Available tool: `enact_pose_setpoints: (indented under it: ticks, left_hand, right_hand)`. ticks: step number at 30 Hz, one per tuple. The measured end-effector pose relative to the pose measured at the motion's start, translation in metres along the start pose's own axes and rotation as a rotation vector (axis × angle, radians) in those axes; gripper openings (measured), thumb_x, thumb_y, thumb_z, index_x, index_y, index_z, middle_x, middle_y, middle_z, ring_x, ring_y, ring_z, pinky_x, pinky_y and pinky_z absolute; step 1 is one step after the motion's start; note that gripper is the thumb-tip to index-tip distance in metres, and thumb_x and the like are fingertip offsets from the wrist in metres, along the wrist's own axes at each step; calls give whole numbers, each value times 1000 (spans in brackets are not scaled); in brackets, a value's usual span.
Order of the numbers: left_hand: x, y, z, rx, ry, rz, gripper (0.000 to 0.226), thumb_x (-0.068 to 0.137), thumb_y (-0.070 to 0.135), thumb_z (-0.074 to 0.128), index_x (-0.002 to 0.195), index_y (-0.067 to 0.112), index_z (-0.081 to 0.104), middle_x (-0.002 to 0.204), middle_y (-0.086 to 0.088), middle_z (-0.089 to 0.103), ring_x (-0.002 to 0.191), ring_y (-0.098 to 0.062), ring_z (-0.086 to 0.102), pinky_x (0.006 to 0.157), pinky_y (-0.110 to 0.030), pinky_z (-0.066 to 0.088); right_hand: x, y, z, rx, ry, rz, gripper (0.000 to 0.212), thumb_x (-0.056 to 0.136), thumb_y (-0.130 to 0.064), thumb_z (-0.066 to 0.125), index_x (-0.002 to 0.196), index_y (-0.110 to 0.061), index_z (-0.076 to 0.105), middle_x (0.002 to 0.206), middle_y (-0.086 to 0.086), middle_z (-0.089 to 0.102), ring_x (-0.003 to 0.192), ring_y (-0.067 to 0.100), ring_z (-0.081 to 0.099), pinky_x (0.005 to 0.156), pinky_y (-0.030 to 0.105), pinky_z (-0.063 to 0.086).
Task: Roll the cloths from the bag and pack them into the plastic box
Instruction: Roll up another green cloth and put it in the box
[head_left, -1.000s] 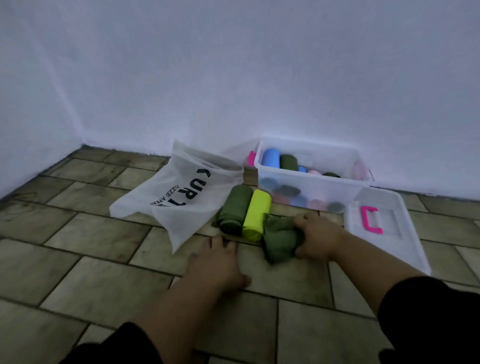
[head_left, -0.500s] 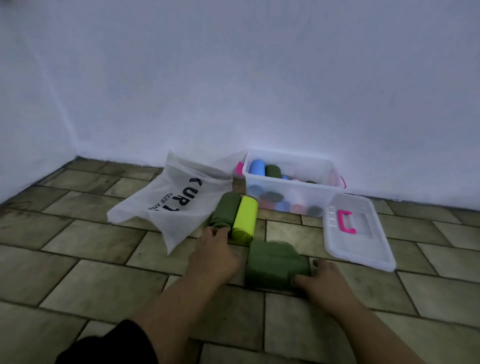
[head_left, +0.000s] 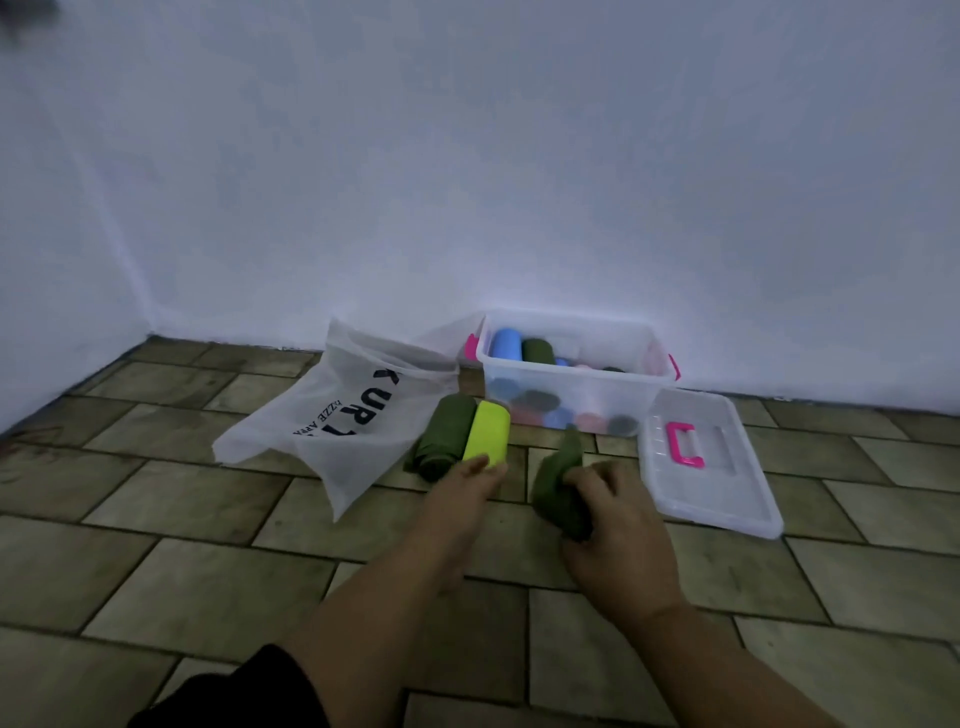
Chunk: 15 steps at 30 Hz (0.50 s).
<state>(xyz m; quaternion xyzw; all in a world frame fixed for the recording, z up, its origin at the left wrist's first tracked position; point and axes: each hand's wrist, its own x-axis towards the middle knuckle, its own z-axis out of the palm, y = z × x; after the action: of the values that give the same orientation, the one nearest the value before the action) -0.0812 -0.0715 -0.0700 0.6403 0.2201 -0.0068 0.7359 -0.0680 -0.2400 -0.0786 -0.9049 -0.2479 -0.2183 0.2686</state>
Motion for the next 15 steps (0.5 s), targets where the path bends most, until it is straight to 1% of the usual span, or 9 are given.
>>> enact_pose_setpoints:
  ticks: [1, 3, 5, 7, 9, 11, 13, 14, 15]
  left_hand:
    - [0, 7, -3, 3, 67, 84, 34, 89, 34, 61, 123, 30, 56, 127, 3, 54, 110, -16, 50, 91, -35, 40]
    - [-4, 19, -7, 27, 135, 303, 20, 89, 28, 63, 107, 36, 60, 117, 4, 62, 105, -12, 56, 85, -30, 46]
    - [-12, 27, -8, 148, 48, 457, 18, 88, 27, 63, 99, 42, 62, 105, 12, 66, 96, -2, 59, 77, -20, 48]
    - [-18, 25, -5, 344, -161, 455, 15, 90, 32, 61, 101, 41, 64, 95, 21, 67, 88, 7, 61, 70, -10, 47]
    - [-16, 13, -5, 591, -289, 387, 21, 94, 37, 54, 111, 34, 65, 103, 18, 66, 97, 1, 60, 81, -15, 47]
    - [-6, -5, -16, 874, -273, 296, 32, 97, 42, 44, 122, 30, 60, 118, 7, 62, 107, -10, 56, 90, -28, 45]
    - [6, -22, -32, 1137, -208, 254, 33, 98, 39, 40, 123, 28, 58, 126, 2, 59, 108, -16, 54, 89, -32, 43]
    - [11, -30, -38, 1235, -188, 271, 33, 98, 37, 40, 124, 28, 57, 129, 1, 58, 111, -17, 53, 92, -35, 44]
    - [16, -35, -43, 1300, -186, 300, 34, 97, 33, 41, 126, 30, 56, 134, 2, 54, 115, -17, 51, 97, -37, 43]
  right_hand:
    - [0, -3, 1, -138, -16, -126, 44, 60, -12, 76, 101, -22, 62, 92, 7, 55, 80, 25, 52, 62, 33, 47]
    - [-10, -11, 11, -295, -94, -270, 40, 64, -22, 77, 102, -25, 64, 91, 8, 58, 79, 28, 55, 61, 34, 47]
    - [-25, -20, 25, -332, -183, -330, 40, 69, -32, 72, 108, -32, 65, 96, 6, 61, 80, 26, 60, 60, 34, 49]
    - [-37, -28, 33, -302, -317, -321, 45, 74, -36, 55, 119, -35, 60, 102, 4, 60, 84, 25, 58, 63, 34, 50]
    - [-39, -28, 31, -180, -418, -246, 49, 75, -40, 43, 123, -35, 56, 108, 1, 55, 92, 23, 53, 72, 34, 47]
    - [-36, -22, 23, -97, -380, -173, 40, 71, -39, 48, 108, -31, 61, 101, -6, 53, 89, 18, 52, 70, 27, 42]
    - [-31, -10, 17, -60, -239, -88, 28, 64, -38, 55, 89, -27, 59, 90, -7, 49, 80, 17, 53, 65, 24, 38]
    - [-27, -6, 15, -54, -224, -27, 31, 63, -42, 55, 90, -28, 57, 93, -7, 48, 84, 17, 53, 67, 25, 40]
    - [-24, -3, 15, -61, -243, 34, 41, 63, -49, 55, 100, -31, 56, 105, -6, 48, 95, 17, 52, 75, 27, 44]
